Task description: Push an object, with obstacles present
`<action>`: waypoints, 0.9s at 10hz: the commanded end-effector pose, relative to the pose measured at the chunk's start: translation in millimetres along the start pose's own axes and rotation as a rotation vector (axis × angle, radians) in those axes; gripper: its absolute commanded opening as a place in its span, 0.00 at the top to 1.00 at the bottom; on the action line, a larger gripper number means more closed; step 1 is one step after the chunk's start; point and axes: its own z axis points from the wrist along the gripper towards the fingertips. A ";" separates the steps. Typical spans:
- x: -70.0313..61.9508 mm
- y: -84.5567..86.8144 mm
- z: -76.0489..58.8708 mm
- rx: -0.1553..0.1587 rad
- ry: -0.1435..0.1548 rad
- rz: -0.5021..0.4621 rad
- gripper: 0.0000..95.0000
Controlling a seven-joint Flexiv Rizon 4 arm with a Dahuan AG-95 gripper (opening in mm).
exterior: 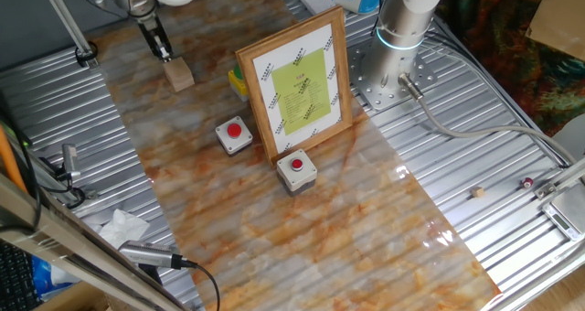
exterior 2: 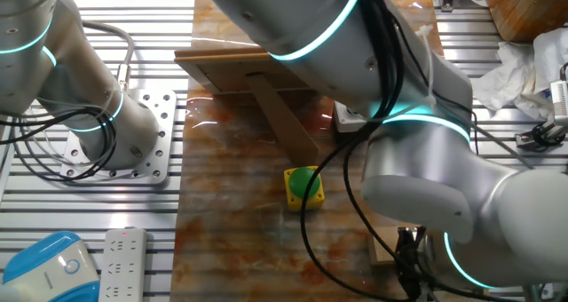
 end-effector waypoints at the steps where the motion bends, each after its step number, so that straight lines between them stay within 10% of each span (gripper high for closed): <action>1: -1.5 3.9 -1.8 -0.002 0.005 0.006 1.00; 9: -5.8 17.6 -2.6 -0.004 0.003 0.028 1.00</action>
